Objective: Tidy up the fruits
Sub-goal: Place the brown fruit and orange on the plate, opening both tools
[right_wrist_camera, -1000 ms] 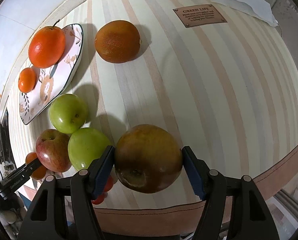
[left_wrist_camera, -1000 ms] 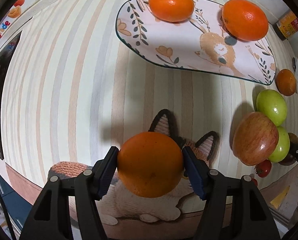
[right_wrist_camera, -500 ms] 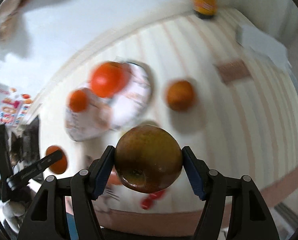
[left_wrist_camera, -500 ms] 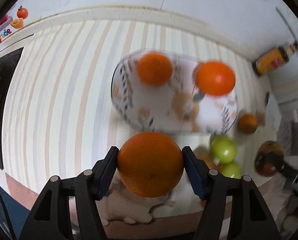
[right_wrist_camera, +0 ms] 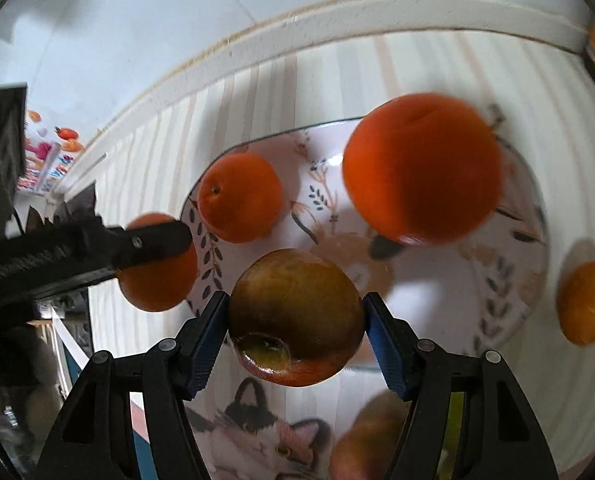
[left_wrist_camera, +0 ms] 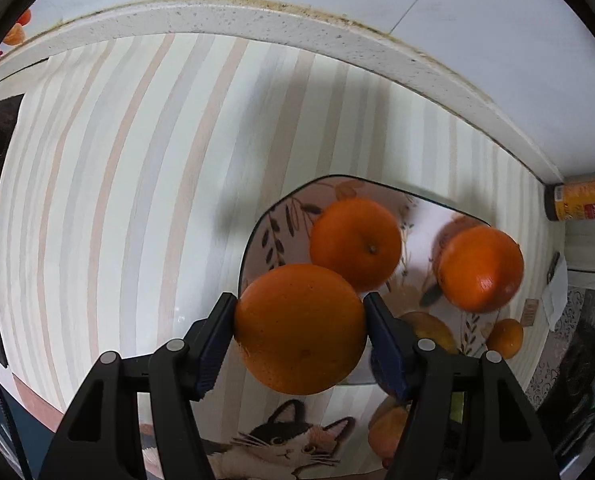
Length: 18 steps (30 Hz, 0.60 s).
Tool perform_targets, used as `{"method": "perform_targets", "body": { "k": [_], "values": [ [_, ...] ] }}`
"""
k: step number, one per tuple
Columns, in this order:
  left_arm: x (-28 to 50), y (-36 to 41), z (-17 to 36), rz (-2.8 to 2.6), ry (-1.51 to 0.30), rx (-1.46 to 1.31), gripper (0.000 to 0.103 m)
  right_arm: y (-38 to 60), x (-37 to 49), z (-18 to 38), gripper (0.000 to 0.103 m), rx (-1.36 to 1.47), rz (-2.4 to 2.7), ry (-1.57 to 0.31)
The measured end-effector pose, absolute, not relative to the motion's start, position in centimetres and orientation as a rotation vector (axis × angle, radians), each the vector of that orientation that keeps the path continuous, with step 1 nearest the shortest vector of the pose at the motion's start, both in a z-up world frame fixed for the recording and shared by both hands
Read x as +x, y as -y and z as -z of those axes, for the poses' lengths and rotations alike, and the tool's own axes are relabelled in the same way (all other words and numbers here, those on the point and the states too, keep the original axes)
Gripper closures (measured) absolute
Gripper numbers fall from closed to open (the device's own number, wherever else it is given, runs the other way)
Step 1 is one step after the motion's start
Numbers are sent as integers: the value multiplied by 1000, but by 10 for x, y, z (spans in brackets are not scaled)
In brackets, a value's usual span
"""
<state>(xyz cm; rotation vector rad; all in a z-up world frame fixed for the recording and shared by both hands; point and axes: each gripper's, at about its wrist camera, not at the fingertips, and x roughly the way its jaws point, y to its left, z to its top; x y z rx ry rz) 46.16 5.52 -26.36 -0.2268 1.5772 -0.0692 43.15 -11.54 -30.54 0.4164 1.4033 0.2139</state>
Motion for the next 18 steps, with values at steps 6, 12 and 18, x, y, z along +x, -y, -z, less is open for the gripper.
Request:
{"method": "perform_targets", "body": {
  "k": [6,12,18],
  "values": [
    [469,-46,283,75,-1631,-178,40,110,437,322,33,403,-233,-1448],
    [468,-44,294,62,-1657,-159,40,110,443,327,29,410,-240,-1472],
    [466,-41,292,53,-1652,-130,39,108,445,317,16,411,-260,-1481]
  ]
}}
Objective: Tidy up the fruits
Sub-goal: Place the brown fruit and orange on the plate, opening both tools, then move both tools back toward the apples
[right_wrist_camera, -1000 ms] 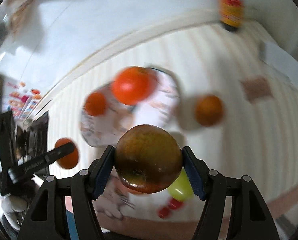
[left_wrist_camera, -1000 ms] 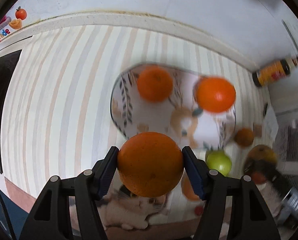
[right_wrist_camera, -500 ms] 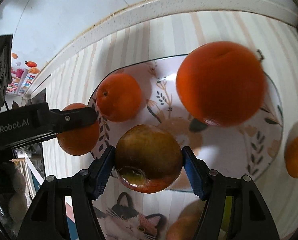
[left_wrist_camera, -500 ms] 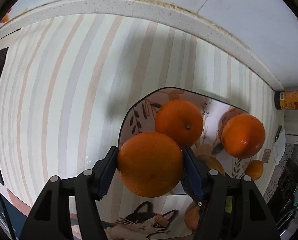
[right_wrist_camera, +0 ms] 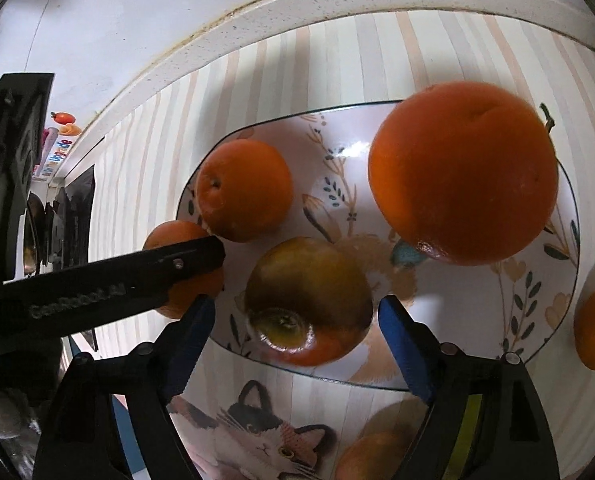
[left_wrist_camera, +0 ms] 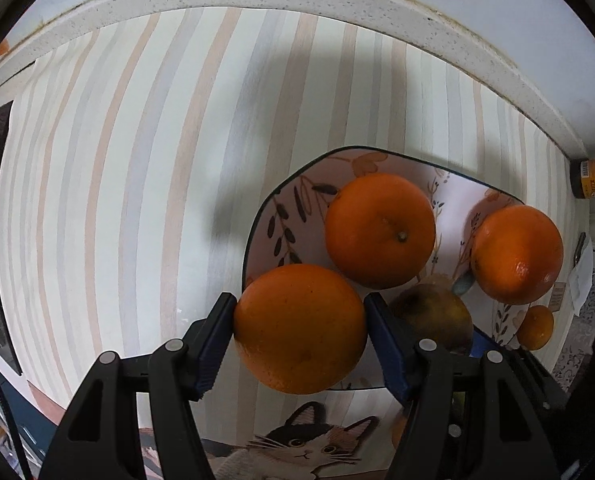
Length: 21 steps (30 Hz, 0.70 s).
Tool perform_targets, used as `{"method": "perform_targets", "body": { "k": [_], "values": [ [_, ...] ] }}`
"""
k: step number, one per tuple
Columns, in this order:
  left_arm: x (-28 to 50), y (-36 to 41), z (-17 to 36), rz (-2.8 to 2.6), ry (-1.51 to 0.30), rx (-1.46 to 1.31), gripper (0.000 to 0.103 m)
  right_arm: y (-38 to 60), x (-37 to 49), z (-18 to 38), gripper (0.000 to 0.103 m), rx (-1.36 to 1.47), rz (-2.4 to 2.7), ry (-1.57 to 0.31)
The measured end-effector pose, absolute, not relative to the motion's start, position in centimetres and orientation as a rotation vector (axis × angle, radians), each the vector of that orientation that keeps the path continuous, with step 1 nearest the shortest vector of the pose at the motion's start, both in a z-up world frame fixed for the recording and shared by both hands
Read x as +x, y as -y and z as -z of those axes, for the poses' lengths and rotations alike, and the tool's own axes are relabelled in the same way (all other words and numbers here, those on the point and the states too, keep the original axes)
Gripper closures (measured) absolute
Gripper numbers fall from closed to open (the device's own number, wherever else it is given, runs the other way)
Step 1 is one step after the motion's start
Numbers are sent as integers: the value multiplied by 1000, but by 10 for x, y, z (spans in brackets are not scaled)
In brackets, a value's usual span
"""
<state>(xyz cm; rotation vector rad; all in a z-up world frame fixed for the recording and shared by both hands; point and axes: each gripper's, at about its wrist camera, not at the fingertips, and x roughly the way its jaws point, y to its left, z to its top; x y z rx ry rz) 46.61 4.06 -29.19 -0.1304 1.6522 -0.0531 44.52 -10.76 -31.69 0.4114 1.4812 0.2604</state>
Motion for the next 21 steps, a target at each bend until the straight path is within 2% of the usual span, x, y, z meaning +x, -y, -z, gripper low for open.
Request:
{"method": "perform_targets", "body": {
  "k": [1,3,21],
  "values": [
    [466,-42,291,51,-1651,-135,26,108,444,315,15,406,-255,-1487],
    [462,-38,289,57,-1638,-159,10,112,443,312,9,399,-238,-1501],
    [395,-54,212,3,-1364,22,10,174,392,237,9,245,7,-1390]
  ]
}}
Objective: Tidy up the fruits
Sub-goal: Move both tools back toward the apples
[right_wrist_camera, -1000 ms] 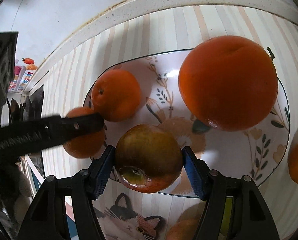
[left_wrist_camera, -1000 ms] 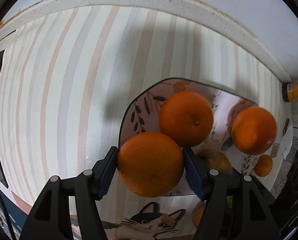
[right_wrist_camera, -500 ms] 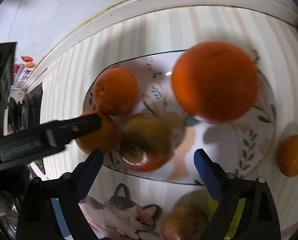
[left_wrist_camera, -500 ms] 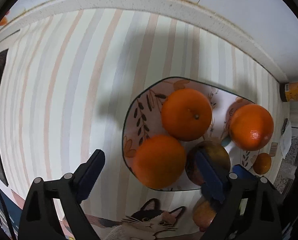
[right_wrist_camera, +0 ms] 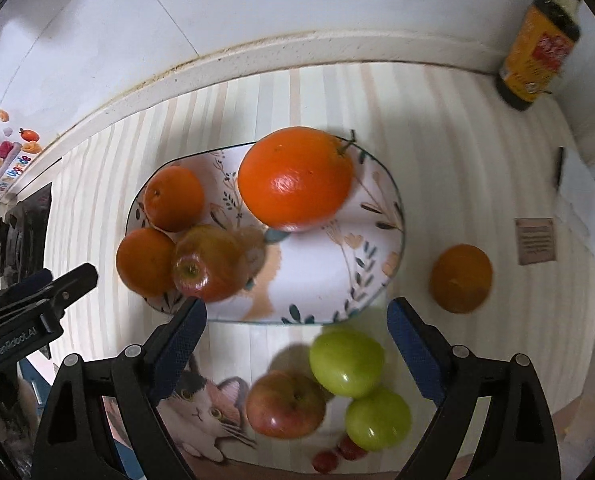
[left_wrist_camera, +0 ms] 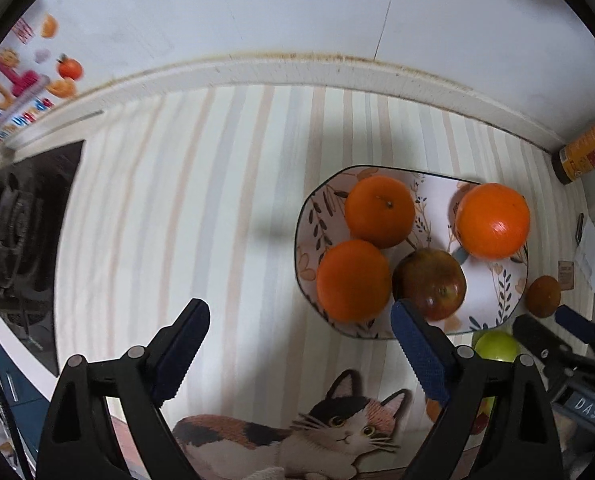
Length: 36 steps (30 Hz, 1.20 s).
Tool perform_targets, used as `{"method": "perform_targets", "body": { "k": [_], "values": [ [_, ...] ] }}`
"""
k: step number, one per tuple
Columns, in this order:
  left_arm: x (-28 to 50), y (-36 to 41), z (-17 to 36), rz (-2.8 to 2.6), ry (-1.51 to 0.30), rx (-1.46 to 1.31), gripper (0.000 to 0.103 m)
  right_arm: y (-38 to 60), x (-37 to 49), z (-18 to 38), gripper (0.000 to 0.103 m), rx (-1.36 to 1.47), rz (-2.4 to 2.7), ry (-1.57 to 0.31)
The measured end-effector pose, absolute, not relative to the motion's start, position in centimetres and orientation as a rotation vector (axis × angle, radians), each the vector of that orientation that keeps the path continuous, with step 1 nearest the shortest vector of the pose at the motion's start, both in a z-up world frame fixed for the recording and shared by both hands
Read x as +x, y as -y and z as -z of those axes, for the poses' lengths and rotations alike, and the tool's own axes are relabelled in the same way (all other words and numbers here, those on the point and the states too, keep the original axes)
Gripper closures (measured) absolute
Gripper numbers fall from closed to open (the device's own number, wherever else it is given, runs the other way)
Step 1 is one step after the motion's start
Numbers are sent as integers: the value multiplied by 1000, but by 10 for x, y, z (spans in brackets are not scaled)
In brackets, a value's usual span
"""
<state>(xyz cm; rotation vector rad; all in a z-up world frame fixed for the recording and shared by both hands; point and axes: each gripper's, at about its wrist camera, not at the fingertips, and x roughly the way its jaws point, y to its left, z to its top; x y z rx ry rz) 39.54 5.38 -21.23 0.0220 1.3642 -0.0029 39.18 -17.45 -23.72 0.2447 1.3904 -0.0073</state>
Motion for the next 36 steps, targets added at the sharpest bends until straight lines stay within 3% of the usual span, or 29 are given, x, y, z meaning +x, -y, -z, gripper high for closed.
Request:
{"method": "perform_targets", "body": {
  "k": [23,36],
  "values": [
    [301,-31,103,108,-1133,38,10,154,289,109,9,165,30,-1148],
    [282,-22,94,110,-1102,45,10,157,271,87,9,198,9,-1102]
  ]
}}
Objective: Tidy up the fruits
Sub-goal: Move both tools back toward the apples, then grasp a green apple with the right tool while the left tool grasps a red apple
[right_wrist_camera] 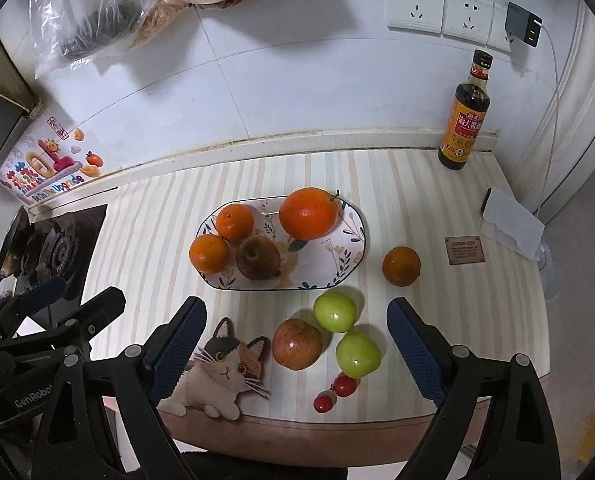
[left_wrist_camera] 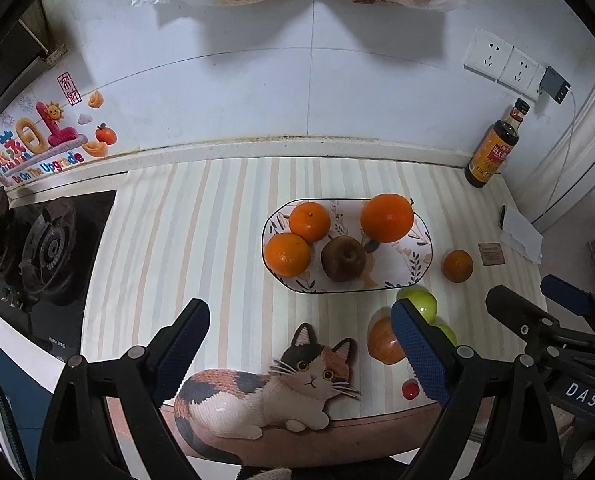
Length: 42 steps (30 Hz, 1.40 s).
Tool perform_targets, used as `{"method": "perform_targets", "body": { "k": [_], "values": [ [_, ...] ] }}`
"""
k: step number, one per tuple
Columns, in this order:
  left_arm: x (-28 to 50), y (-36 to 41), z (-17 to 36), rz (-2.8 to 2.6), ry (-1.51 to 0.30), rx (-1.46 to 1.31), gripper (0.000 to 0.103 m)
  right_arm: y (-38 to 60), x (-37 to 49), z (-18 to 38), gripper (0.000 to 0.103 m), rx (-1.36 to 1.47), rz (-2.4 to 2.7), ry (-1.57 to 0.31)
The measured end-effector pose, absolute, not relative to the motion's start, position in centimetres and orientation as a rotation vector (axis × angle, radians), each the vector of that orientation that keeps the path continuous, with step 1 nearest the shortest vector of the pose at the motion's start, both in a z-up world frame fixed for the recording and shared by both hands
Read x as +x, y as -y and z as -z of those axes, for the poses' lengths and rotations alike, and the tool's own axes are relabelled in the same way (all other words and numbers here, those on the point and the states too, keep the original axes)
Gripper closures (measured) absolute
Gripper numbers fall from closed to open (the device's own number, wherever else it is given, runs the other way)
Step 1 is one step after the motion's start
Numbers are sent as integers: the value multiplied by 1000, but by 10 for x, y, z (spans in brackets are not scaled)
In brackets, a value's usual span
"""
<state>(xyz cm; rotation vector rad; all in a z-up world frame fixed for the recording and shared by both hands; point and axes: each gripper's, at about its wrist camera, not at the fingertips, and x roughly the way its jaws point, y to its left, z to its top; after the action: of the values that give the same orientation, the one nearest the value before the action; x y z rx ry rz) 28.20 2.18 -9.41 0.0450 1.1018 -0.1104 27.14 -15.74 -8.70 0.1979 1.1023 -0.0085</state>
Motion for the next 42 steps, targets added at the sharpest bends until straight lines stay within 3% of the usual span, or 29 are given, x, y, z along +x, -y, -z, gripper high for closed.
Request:
{"method": "perform_targets", "body": {
  "k": [5,7,11,25,33,35,37,42],
  "values": [
    [287,-12,106,96,-1114,62,10,172,275,100,7,253,11,-1118],
    [289,-6,111,85,-1100,85,2,180,276,107,6,270,20,-1123],
    [295,12,127,74,-1078,149,2,203,279,130,6,307,58,-1155],
    [322,86,253,231,-1421,241,2,277,274,276,6,561,107,-1416],
    [317,123,294,352,-1506,328,2,305,258,304,6,683,150,-1402],
    [314,126,297,361,-1484,337,8,308,256,307,6,696,152,-1395],
    [313,126,296,390,-1479,319,38,307,256,308,6,697,150,-1393],
    [305,113,293,347,-1462,352,39,299,257,310,6,699,123,-1399]
  ]
}}
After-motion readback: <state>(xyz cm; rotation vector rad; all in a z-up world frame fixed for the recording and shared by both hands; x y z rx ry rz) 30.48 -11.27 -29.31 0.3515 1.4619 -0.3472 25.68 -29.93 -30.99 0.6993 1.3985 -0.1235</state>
